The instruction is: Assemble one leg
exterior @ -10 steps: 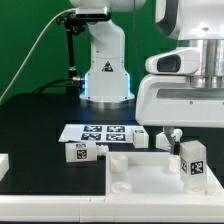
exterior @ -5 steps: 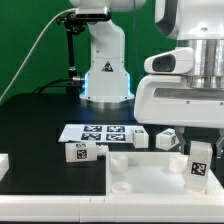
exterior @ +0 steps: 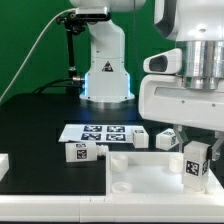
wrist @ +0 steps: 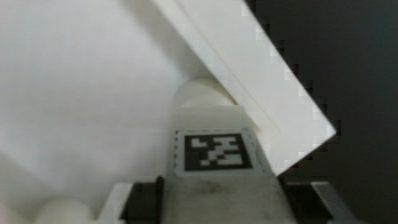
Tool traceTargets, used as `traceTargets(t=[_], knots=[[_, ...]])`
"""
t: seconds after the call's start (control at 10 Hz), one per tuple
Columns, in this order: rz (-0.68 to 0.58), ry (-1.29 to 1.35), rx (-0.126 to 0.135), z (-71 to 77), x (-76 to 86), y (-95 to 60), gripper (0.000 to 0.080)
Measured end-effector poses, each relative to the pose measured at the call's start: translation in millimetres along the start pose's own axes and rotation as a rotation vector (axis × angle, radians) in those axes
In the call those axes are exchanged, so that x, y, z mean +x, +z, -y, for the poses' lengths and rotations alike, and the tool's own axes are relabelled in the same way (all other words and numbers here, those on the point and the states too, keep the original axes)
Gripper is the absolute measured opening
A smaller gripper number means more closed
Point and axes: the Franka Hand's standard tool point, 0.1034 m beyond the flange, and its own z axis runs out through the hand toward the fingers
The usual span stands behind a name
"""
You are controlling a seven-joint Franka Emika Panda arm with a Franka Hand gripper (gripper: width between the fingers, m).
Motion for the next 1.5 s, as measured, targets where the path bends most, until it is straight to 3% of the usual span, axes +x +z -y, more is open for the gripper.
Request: traceTargets(t=[0.1,0.2,0.5,0.6,0.7,0.9,1.2,1.5], knots=[[0.043,0.222,0.022,-1.3,3.1,0.1,0.0286],[0.07,0.413,0.028,-2.2,4.0,0.3,0.0287],[0.079,0.695,0.026,3.3,-4.8,1.2,0.0287],[0.08,0.729,0.025,3.2,-4.7,1.3,0.0364],[0.079,0.713,0.025,3.2,-4.8,1.4,0.0364],[0.072,0.514,0.029,0.8,-6.6,3.1,0.0617],[0.049,-0.051,0.045,1.1,-7.2,5.5,0.0648],[0.044,-0.217,0.048,0.5,-6.1,5.6,0.0649]])
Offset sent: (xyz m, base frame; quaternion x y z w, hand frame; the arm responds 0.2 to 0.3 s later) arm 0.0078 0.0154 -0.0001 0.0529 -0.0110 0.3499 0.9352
